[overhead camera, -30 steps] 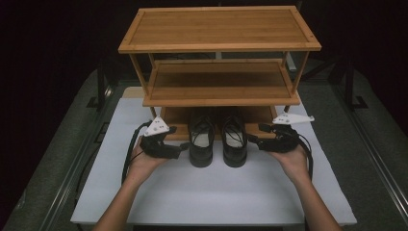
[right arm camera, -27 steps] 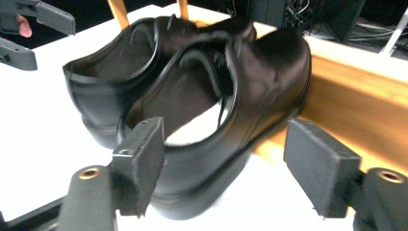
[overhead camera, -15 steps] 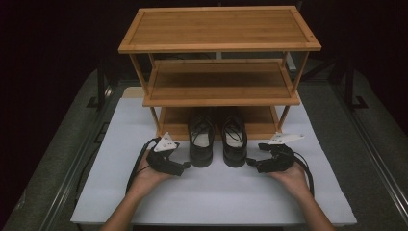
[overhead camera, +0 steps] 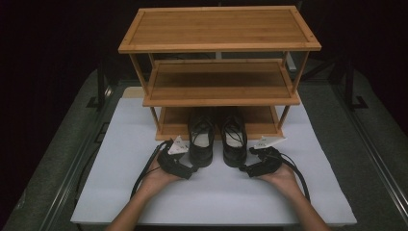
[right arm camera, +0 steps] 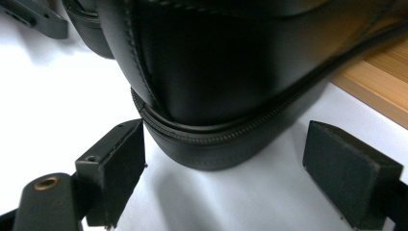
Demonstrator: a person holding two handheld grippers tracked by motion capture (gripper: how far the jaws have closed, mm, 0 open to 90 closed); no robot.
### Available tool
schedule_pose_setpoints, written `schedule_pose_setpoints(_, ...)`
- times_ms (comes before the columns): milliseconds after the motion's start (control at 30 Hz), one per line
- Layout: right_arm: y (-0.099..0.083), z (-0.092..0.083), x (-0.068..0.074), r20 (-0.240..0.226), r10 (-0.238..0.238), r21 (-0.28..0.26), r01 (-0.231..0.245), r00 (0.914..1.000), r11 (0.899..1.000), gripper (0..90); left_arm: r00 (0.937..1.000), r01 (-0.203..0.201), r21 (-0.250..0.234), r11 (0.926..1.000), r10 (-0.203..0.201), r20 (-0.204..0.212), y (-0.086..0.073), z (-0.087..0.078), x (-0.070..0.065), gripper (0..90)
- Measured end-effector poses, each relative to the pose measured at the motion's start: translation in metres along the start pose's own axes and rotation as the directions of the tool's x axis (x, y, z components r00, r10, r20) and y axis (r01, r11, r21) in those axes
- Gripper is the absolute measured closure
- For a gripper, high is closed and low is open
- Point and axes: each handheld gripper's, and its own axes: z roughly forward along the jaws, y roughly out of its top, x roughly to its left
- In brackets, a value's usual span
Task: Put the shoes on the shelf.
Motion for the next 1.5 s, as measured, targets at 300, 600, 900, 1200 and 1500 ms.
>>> schedule_pose_setpoints(300,0.005,0.010,0.010,0.005,-0.008,0.001,0.008,1.0000,1.000,16.9,0.9998,-0.021,-0.001,0.9998,0.021,0.003,0.007,0.010,-0.009,13.2)
schedule_pose_setpoints(600,0.008,0.014,0.019,0.050,0.001,-0.020,0.000,0.9988,1.000,18.2,0.9990,0.013,0.019,0.9997,-0.012,-0.043,0.010,0.015,-0.012,15.1)
schedule_pose_setpoints(900,0.014,0.011,0.021,0.054,0.018,-0.024,-0.017,0.9984,1.000,18.5,0.9982,0.053,0.010,0.9986,-0.052,-0.030,0.014,0.011,-0.010,15.1)
schedule_pose_setpoints(1200,0.023,0.005,0.015,0.036,0.041,-0.054,-0.039,0.9985,0.998,18.8,0.9952,0.098,-0.026,0.9949,-0.098,-0.009,0.021,0.006,-0.002,14.9)
schedule_pose_setpoints(1500,0.036,0.012,0.000,0.040,0.073,-0.080,-0.070,0.9965,0.994,19.0,0.9925,0.120,-0.043,0.9919,-0.121,-0.021,0.033,0.012,0.018,14.9)
